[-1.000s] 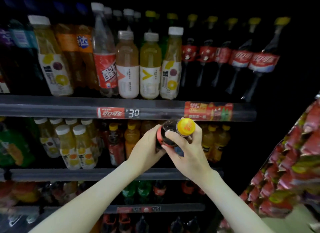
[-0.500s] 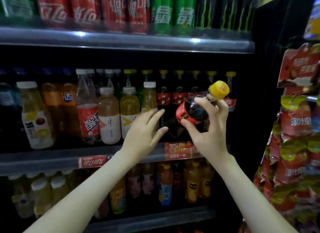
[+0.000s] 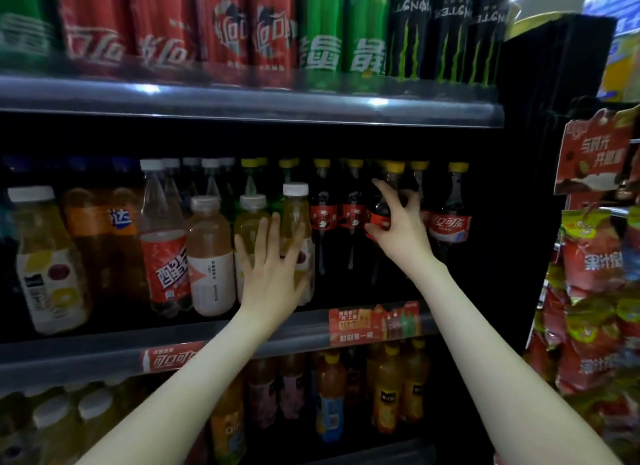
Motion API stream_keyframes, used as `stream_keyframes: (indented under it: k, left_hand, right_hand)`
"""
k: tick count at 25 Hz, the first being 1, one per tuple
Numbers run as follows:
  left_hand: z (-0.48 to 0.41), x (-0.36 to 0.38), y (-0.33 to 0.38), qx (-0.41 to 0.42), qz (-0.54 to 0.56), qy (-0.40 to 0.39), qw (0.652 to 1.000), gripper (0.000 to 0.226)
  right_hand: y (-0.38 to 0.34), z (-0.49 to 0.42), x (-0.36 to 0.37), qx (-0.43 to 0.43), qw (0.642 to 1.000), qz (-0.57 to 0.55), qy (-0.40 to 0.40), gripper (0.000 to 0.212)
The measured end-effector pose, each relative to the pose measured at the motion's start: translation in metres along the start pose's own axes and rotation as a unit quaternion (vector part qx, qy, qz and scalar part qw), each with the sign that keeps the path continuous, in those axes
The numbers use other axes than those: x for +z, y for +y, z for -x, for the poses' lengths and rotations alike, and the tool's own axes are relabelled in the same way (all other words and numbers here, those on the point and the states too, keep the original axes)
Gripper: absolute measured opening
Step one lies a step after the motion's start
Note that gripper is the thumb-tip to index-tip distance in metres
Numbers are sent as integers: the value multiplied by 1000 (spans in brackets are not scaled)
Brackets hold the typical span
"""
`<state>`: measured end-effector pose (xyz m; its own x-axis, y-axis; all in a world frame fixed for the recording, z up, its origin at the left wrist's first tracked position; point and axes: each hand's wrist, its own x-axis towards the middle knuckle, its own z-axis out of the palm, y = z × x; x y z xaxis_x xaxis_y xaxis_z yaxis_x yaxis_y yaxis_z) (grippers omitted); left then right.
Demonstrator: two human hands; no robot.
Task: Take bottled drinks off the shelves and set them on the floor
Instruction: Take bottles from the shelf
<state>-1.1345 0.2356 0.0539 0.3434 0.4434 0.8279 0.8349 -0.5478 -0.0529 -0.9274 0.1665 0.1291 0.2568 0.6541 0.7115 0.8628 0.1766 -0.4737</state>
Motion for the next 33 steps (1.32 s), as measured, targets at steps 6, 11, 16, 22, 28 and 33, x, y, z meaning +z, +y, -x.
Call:
stream_keyframes:
  k: [6,11,16,22,28,33]
  left_hand:
    - [-6,8,0,18,-19,25,999,80]
    - [-6,10,-5,24,-29,18,999,73]
    - [9,-1,-16,0,-35,40,999,62]
    - [49,-15,-46,-15,-50,23,998,66]
    - [114,-38,-37,-67,99,25,993,62]
    - [167,-43,-16,-37,247,17,968,64]
  right_hand:
    - [25,12,28,-22,961,273,-40,101]
    - [30,14,30,-29,949,313,-20,102]
    - [-23,44,76,-87,996,-33,-8,84]
    - [-35,35,126,98,956,-237,-139,85]
    - [-36,74,104,-9,973,-231,24,62]
    - [-59,132,73,-137,947,-291,-25,64]
